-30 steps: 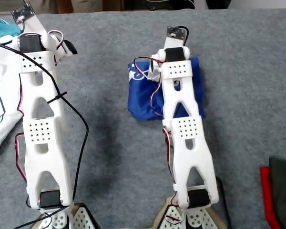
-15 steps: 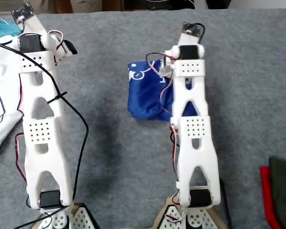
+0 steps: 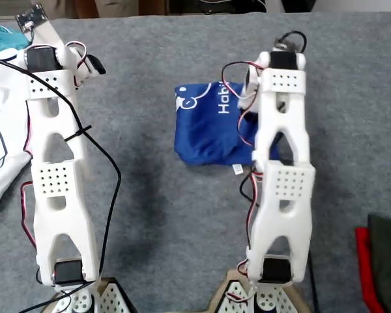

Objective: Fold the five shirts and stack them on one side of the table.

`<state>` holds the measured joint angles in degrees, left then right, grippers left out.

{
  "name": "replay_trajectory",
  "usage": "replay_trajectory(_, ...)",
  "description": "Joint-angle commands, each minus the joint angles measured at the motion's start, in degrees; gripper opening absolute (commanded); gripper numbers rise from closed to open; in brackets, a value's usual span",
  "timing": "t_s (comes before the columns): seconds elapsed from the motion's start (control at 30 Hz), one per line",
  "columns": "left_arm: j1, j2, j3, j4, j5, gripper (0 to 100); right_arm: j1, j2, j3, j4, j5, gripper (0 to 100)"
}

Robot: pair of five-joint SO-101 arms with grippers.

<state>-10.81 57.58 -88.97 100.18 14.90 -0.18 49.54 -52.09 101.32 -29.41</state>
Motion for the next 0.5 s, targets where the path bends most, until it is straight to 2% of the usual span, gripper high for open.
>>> replay_trajectory(0.0,-0.2,-3.7,0.1,0.4,0.1,28,2.2,-10.0,10.7,-1.0,1.8,0.5)
replay_trajectory(0.3,0.4,-3.7,0.1,0.4,0.1,28,6.8,-12.8,18.6,-2.5,1.9,0.6)
replay_trajectory(0.47,0.4,-3.7,0.2,0.4,-1.0,28,7.4,-12.8,18.9,-2.5,6.2,1.0)
